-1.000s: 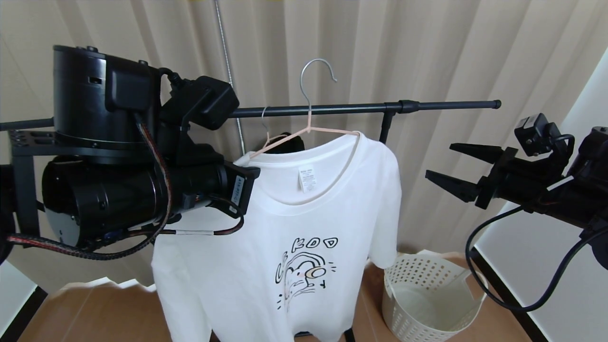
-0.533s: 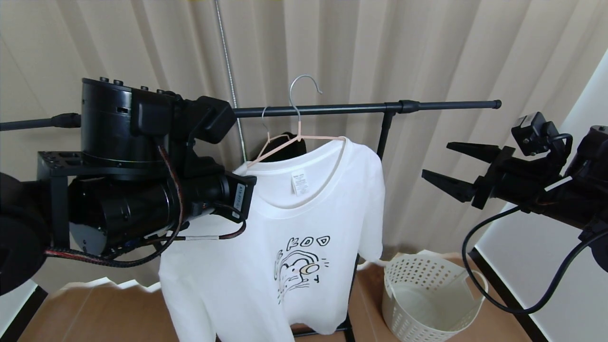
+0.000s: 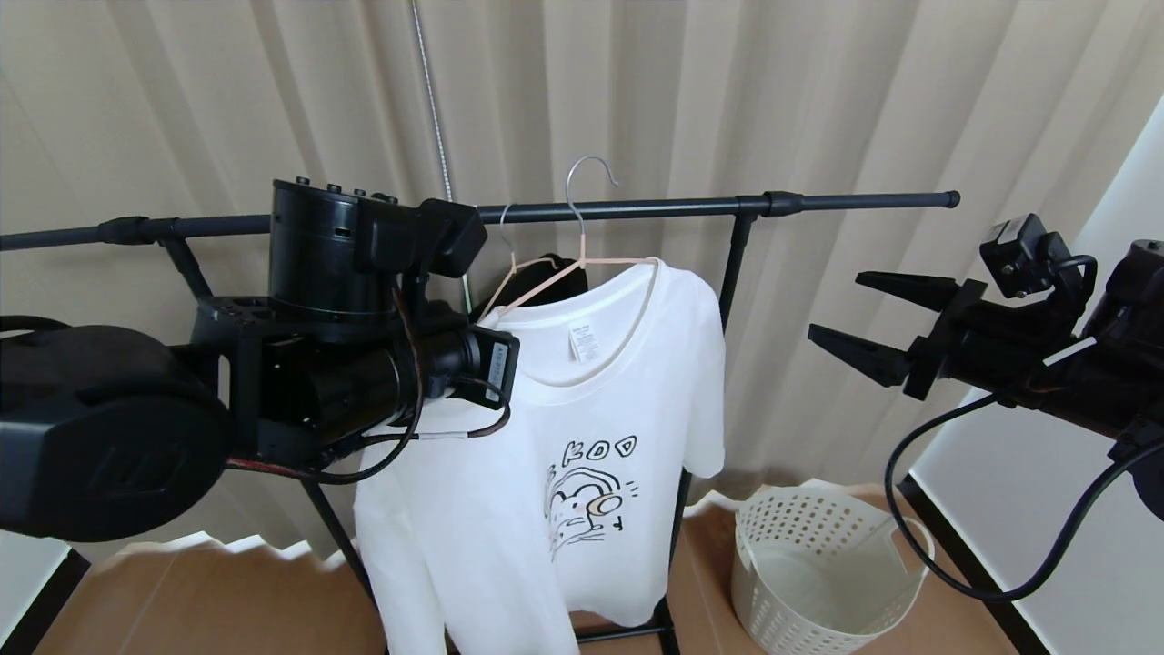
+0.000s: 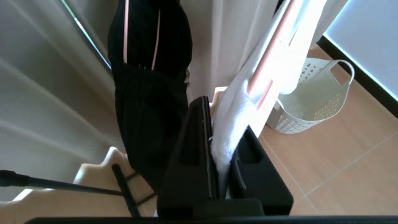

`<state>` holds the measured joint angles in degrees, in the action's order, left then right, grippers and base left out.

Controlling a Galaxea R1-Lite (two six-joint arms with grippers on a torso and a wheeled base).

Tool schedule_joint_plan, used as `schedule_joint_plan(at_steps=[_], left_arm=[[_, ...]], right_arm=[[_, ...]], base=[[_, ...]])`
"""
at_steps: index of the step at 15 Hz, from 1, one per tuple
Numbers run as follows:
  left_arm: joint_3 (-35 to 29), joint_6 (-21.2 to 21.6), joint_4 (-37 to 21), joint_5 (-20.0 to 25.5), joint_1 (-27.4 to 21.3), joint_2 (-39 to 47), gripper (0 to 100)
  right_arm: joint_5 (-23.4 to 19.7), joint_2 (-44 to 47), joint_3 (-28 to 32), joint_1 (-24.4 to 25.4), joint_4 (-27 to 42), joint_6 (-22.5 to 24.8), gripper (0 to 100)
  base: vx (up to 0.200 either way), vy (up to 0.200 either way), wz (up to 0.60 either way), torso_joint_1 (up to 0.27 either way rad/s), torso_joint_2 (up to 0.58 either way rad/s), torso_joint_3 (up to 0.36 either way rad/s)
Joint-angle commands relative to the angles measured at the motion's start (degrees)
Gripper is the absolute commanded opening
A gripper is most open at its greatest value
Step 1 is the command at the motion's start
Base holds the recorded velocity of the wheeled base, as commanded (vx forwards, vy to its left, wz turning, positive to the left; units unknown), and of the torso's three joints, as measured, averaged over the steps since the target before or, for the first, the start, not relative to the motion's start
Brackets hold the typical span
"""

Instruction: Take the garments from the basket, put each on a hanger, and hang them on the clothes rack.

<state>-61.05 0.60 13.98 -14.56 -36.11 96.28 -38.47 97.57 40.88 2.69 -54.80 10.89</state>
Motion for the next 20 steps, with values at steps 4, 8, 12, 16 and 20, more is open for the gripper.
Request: schedule_joint_plan(at_steps=[4, 8, 12, 16, 20], left_arm=[[-4.25, -0.86, -0.01, -1.62, -0.10, 6.20, 0], [-7.15, -0.95, -0.01, -2.67, -0.01, 8.40, 0], [-10.40, -0.95, -0.01, -4.78, -0.10, 11.38, 0], [-13.57, -0.95, -0.10, -6.36, -0.01, 13.67, 0], [-16.29, -0.95, -0.36, -7.68, -0.01, 15.52, 0]], right_arm=[[-0.02, 0.07, 0.08, 0.03, -0.05, 0.01, 100], [-0.02, 0.07, -0.01, 0.03, -0.05, 0.10, 100], [-0.02, -0.01, -0.01, 0.03, -0.05, 0.01, 100], [-0.02, -0.01, -0.01, -0.06, -0.05, 0.01, 100], [-0.02, -0.10, -0.01, 0.03, -0.05, 0.10, 100]], base=[[0.000, 0.000, 0.00, 0.000, 0.00, 0.000], [0.000, 0.000, 0.00, 0.000, 0.00, 0.000], [0.000, 0.000, 0.00, 0.000, 0.00, 0.000], [0.000, 0.000, 0.00, 0.000, 0.00, 0.000], [0.000, 0.000, 0.00, 0.000, 0.00, 0.000]])
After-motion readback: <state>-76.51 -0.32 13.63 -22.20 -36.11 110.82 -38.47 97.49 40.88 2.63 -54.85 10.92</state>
